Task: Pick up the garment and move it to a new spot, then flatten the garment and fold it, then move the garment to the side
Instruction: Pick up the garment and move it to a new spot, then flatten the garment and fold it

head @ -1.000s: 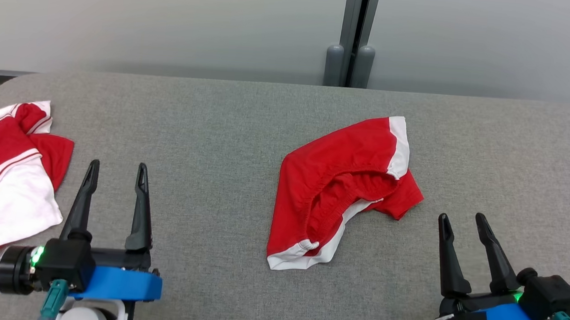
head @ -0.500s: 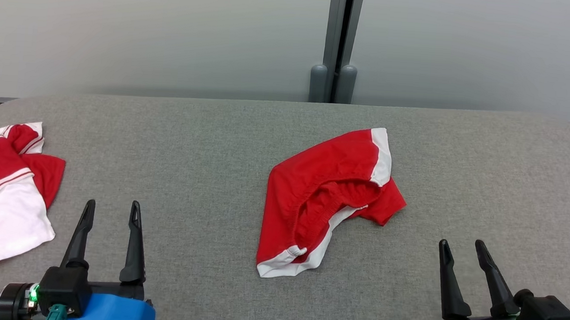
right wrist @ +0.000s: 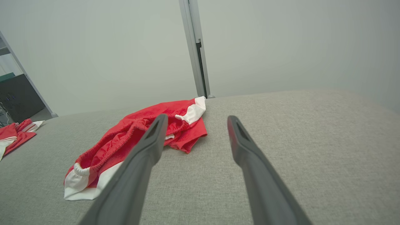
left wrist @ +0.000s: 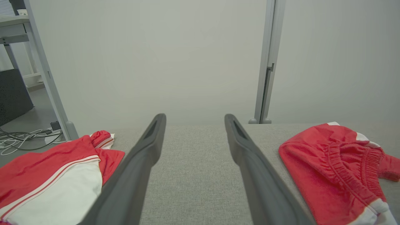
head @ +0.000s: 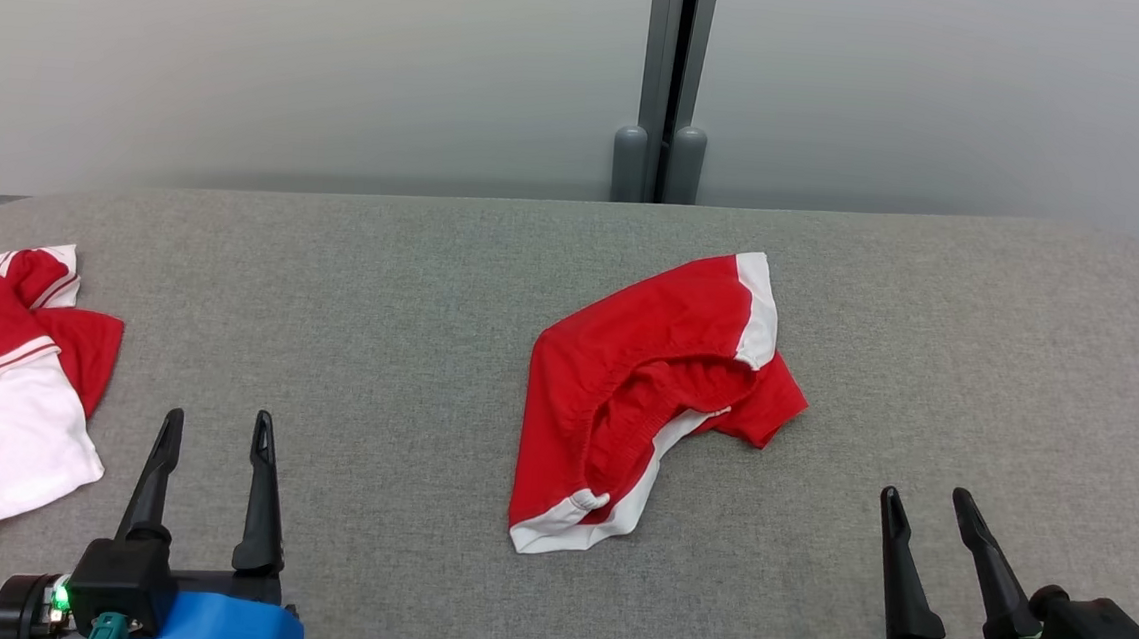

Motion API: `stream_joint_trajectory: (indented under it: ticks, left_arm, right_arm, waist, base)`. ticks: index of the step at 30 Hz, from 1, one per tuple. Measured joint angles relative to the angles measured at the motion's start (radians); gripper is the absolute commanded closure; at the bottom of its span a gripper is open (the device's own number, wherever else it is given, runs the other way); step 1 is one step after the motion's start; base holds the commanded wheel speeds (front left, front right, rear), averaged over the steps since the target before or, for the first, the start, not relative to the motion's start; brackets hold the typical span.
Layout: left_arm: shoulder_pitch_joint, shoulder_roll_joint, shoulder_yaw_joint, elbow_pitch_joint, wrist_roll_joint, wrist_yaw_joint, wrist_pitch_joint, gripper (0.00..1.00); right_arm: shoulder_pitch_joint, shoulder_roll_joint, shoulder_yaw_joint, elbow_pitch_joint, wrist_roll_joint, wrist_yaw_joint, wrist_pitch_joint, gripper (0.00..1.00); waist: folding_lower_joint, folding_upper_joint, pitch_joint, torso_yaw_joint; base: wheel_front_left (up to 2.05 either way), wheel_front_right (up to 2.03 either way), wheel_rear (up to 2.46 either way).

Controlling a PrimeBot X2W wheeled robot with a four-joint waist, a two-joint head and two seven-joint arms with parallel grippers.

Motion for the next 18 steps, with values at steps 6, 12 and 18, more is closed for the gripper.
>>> stream_joint_trajectory:
  ticks: [6, 12, 18]
  left_arm:
    - [-0.001, -0.006, 0.006, 0.001, 0.009, -0.001, 0.000, 0.00]
    - [-0.002, -0.008, 0.009, 0.001, 0.017, -0.002, 0.000, 0.00]
    - [-0.015, -0.006, 0.007, 0.005, 0.030, -0.012, 0.000, 0.00]
  right_arm:
    - [-0.002, 0.000, 0.000, -0.001, 0.001, 0.000, 0.000, 0.00]
    - [-0.003, 0.000, 0.002, -0.001, 0.002, 0.000, 0.000, 0.00]
    - [-0.009, 0.000, 0.003, 0.000, 0.004, 0.000, 0.000, 0.00]
  waist:
    - [0.0000, 0.0000, 0.008, 0.002]
    - [0.0000, 0.0000, 0.015, 0.001]
    - [0.0000, 0.0000, 0.023, -0.002]
  base:
    - [0.00, 0.00, 0.00]
    - [0.00, 0.00, 0.00]
    - [0.00, 0.00, 0.00]
